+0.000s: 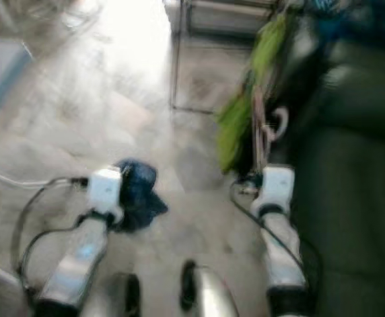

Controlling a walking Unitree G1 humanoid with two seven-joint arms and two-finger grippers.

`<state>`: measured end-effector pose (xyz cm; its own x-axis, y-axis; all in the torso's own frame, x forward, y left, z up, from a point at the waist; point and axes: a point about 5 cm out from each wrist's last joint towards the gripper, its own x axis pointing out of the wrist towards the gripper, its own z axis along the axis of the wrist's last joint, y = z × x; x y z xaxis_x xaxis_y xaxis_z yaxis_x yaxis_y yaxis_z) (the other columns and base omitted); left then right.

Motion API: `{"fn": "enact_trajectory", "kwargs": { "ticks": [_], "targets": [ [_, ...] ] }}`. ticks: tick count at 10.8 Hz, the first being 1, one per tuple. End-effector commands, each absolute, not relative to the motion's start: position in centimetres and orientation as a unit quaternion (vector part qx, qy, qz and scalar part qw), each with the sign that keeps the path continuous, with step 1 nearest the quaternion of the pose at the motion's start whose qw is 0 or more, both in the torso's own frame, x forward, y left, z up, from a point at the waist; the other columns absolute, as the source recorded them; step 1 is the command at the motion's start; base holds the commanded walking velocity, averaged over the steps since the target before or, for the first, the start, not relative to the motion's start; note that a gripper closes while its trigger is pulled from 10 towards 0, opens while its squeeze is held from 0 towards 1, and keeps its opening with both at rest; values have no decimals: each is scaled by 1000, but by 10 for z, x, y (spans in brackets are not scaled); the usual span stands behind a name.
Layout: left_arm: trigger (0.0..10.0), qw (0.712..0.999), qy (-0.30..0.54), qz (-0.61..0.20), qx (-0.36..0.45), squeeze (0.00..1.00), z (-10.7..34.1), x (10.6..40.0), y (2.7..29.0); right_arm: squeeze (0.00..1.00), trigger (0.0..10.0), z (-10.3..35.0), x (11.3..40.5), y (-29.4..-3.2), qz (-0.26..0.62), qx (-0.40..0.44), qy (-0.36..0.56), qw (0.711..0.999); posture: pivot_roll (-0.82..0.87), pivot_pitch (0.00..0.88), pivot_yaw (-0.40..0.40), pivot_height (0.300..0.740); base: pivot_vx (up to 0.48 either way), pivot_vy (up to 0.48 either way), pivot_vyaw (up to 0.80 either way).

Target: Hang hanger

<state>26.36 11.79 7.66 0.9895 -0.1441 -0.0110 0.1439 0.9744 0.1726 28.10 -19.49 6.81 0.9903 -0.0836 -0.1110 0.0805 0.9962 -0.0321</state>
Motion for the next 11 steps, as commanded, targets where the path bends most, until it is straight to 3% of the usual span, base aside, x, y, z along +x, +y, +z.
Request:
{"fn": "enact_trajectory", "kwargs": {
  "ticks": [1,5,11],
  "targets": [
    [10000,994,-4,-63,87,0,77,263,118,0,10000,71,283,-193,-32,-19,53,998,12,209,-52,740,0,0,0],
    [10000,994,-5,14,111,0,78,269,133,0,10000,72,286,-193,-29,-15,50,998,16,204,-53,740,0,0,0],
    [10000,996,8,-10,88,0,75,269,129,0,10000,71,285,-193,-35,7,53,998,15,206,-50,740,0,0,0]
  ]
}}
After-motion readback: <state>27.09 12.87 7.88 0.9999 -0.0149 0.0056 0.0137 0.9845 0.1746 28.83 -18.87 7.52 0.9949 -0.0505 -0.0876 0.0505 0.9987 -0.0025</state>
